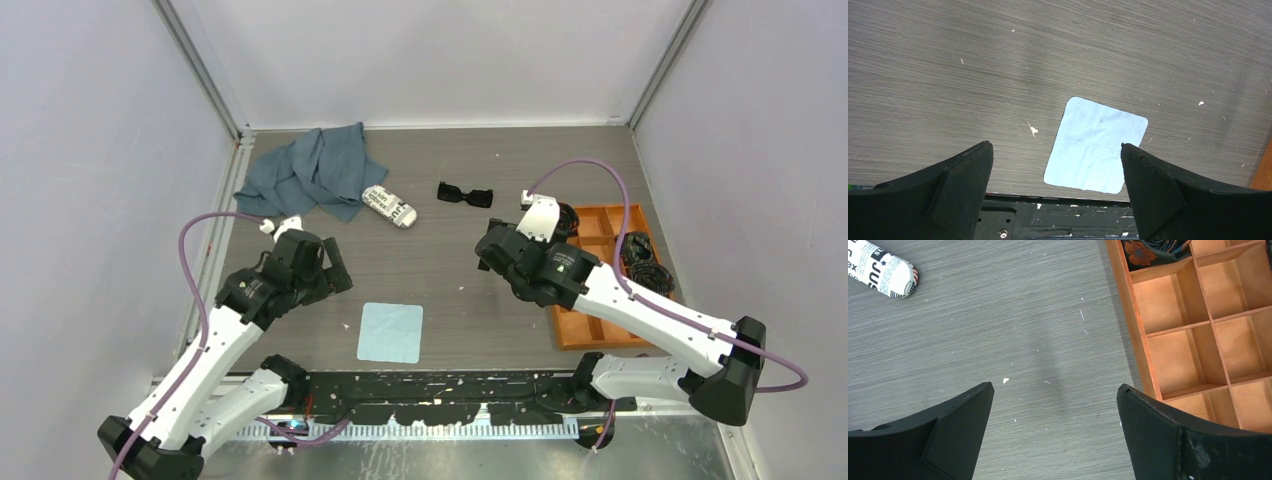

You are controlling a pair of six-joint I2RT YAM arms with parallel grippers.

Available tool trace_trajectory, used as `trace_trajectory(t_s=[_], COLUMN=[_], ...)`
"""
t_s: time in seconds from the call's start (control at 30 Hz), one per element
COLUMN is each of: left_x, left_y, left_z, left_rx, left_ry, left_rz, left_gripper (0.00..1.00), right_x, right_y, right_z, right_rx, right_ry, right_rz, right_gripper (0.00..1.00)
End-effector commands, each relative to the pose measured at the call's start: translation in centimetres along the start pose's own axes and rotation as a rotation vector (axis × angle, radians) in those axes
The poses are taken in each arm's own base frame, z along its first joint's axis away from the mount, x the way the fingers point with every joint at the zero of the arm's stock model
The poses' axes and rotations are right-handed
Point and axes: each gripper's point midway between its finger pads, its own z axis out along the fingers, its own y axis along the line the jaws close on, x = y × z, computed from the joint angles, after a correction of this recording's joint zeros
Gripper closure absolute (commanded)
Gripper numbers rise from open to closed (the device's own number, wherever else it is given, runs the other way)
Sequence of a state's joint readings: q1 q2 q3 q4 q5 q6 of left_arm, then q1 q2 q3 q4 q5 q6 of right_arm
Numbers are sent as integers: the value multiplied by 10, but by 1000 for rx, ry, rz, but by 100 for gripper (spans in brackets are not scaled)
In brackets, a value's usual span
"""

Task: Organize the sunglasses
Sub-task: Move the sunglasses case at the center of the board.

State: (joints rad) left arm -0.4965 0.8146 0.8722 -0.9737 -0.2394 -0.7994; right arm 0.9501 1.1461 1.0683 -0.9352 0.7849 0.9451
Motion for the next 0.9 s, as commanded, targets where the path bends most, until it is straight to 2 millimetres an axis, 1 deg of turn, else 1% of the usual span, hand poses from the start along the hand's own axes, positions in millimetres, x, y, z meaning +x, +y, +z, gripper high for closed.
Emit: trace_trajectory(t_s=[0.0, 0.03, 0.1, 0.27, 0.33, 0.4, 0.43, 0.47, 0.53, 0.57, 0.6, 0.7, 0.77, 0.83, 0.87], left_x=[-13, -14, -14, -11, -7, 3, 8, 14, 26, 30, 38, 51, 55, 55, 54], left_y=[2, 5, 2, -22, -22, -20, -19, -18, -17, -19, -19, -25, -29, -29, -27], left_z=[-7, -6, -6, -6, -2, 3, 5, 10, 19, 22, 28, 36, 36, 33, 31], left_rx=[-17, -28, -5, 122, 107, 78, 63, 47, 37, 46, 52, 78, 104, 115, 110], left_ry=[-59, -66, -76, -58, -26, 36, 70, 106, 158, 174, 204, 252, 271, 265, 254], left_rz=[-17, -29, -27, -50, -50, -29, -21, -11, 0, -1, 2, -19, -36, -44, -46], left_gripper=[0, 0, 0, 0, 0, 0, 0, 0, 0, 0, 0, 0, 0, 0, 0], right_x=[-13, -11, -8, 9, 14, 16, 17, 18, 34, 37, 40, 32, 26, 17, 8], right_y=[8, 9, 12, 24, 33, 44, 53, 64, 94, 104, 109, 133, 153, 171, 180], right_z=[0, 0, 1, 8, 11, 13, 14, 15, 21, 27, 36, 63, 81, 100, 109], right_rx=[-19, -26, -40, -91, -119, -155, -183, -218, -310, -316, -289, -237, -259, -296, -315], right_ry=[-49, -43, -29, 11, 28, 43, 51, 64, 140, 160, 180, 188, 209, 226, 224], right_rz=[50, 47, 43, 35, 18, -12, -39, -81, -249, -324, -392, -514, -526, -497, -475], right_gripper=[0, 0, 0, 0, 0, 0, 0, 0, 1, 0, 0, 1, 0, 0, 0])
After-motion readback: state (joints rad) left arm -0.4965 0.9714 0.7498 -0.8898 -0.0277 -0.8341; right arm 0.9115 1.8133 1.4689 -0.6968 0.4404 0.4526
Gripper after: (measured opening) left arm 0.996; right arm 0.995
